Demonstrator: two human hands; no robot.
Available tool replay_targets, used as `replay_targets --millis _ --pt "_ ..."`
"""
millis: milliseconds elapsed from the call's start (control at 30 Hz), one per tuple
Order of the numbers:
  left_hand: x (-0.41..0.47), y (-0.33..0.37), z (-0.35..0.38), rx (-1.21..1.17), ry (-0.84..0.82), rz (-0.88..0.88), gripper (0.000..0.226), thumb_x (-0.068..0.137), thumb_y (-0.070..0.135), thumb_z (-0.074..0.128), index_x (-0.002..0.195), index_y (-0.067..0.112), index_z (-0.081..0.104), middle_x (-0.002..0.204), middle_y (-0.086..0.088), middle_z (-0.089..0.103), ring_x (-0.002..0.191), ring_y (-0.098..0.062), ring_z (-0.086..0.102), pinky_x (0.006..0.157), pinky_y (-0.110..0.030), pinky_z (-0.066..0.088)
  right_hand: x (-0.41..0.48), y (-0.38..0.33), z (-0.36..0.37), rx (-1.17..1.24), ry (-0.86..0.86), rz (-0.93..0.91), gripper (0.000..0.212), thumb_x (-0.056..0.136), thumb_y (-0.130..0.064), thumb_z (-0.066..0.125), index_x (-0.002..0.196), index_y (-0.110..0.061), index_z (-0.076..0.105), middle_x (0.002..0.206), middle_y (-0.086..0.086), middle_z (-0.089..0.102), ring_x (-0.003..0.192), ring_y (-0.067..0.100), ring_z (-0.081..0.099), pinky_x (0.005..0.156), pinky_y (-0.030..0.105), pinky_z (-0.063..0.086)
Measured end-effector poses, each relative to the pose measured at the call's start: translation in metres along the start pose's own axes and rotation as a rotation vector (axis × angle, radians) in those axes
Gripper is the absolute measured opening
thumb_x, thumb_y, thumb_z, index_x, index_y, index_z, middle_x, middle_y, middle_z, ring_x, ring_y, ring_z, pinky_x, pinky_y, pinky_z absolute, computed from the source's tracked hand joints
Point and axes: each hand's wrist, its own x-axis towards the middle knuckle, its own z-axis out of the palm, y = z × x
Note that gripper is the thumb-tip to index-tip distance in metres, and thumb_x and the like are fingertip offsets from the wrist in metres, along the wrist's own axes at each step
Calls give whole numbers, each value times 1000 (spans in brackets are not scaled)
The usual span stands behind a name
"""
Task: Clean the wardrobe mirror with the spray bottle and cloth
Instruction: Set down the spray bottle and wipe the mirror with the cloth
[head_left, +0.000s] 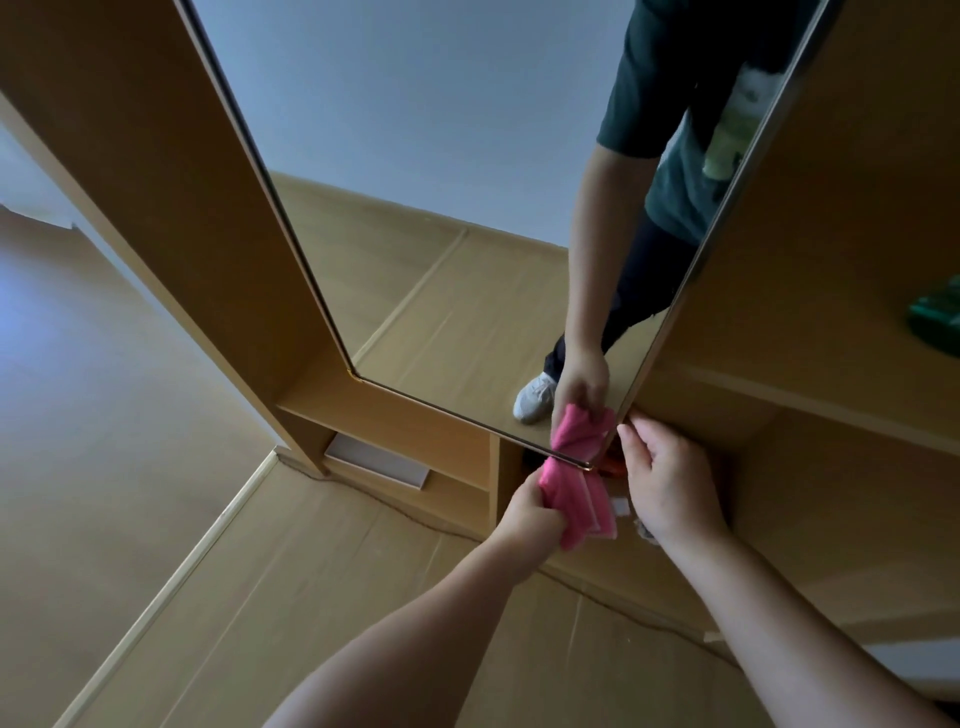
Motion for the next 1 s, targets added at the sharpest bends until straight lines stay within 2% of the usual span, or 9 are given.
replay_targets --millis 200,333,400,500,600,700,767,900,1000 --pt "-34 8 -37 39 -23 -53 52 76 -6 50 108 36 55 103 -8 65 80 -16 68 64 -30 56 -24 -1 -20 64 -64 124 32 97 -13 54 128 -4 60 115 10 68 107 19 64 87 28 51" --pt "-60 51 -66 46 69 64 55 73 -13 43 103 31 58 87 -7 65 58 -10 64 51 -29 52 -34 -34 -29 97 -122 73 26 96 -12 55 118 -6 67 109 5 70 104 16 65 85 22 51" --pt "-77 82 -80 41 92 132 56 73 -14 43 103 29 59 77 -4 64 54 -11 61 48 -29 50 -28 -64 -33 99 -135 -3 25 96 -14 56 117 -9 68 108 0 70 103 9 64 83 11 46" --pt "-107 131 -101 5 120 261 52 70 -15 44 102 22 61 65 0 60 50 -11 56 46 -27 46 -14 -123 -39 223 -206 -27 38 98 -30 51 133 -15 56 114 -9 62 104 -5 55 76 -3 39" --pt "-140 182 -124 -31 148 384 48 67 -10 46 101 21 61 60 6 59 51 -10 55 48 -27 46 8 -190 -44 450 -256 23 50 99 -40 41 143 -17 42 129 -10 51 119 -1 47 77 -5 36" --pt "-171 232 -147 -1 137 502 42 63 2 47 99 20 58 55 9 59 51 -10 55 49 -27 48 25 -266 -51 673 -300 39 57 95 -53 29 146 -28 36 143 -9 43 133 9 41 93 8 41" --pt "-189 264 -164 -35 102 592 33 69 9 51 102 16 55 60 3 62 54 -18 58 52 -33 50 30 -318 -54 758 -365 -20 63 87 -67 26 144 -41 32 142 -19 41 131 3 42 100 19 44" --pt "-222 322 -204 -131 22 670 41 80 45 60 116 27 49 83 2 67 74 -19 67 65 -31 55 33 -406 -57 773 -428 -160 68 66 -95 25 128 -68 28 125 -43 40 114 -23 42 94 7 40" --pt "-246 360 -230 -58 -98 716 66 71 67 62 122 31 39 81 1 66 65 -20 65 55 -29 54 40 -452 -66 880 -424 -191 94 59 -99 25 143 -55 24 149 -23 34 136 -2 34 113 29 32"
